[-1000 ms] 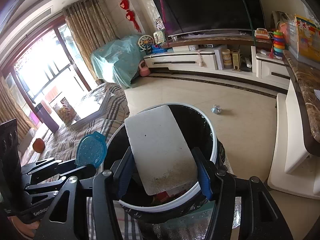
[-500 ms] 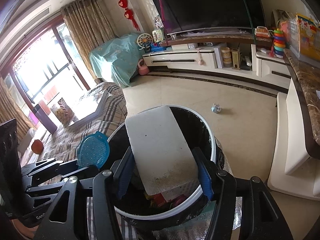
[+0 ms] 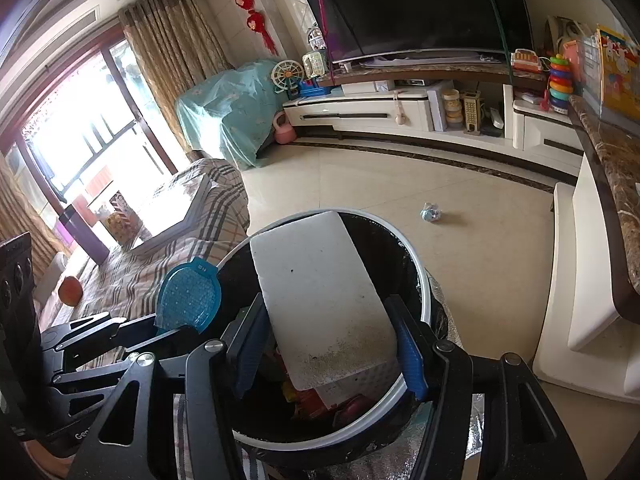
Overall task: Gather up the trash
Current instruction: 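Lower the blue toy and foam block into the bin and hold them there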
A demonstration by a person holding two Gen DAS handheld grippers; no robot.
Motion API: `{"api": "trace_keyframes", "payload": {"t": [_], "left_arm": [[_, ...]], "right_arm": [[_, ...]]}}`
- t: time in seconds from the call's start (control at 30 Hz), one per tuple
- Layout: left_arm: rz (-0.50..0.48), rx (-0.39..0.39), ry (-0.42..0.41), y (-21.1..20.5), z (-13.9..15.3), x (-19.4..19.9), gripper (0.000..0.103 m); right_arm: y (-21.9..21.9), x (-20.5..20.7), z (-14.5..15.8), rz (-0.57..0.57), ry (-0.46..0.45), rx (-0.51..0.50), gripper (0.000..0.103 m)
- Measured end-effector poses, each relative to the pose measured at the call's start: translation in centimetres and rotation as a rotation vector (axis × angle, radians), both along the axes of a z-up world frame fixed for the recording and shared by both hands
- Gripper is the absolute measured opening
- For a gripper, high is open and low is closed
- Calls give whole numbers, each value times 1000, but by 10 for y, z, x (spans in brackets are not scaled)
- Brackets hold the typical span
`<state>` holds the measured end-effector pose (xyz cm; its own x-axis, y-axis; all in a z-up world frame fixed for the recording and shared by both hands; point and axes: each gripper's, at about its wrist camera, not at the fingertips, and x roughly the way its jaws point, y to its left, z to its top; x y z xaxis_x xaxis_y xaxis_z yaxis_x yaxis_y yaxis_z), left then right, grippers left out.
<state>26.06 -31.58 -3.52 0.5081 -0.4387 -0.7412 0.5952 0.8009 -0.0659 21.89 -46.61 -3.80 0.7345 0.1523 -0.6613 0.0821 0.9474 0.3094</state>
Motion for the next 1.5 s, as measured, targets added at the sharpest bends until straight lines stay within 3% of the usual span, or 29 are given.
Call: {"api": "trace_keyframes", "payload": {"t": [1.5], "left_arm": [[-4,18,26,-5,0,6,23]], "right_arm": [[-6,10,-3,16,33,10,61]]}}
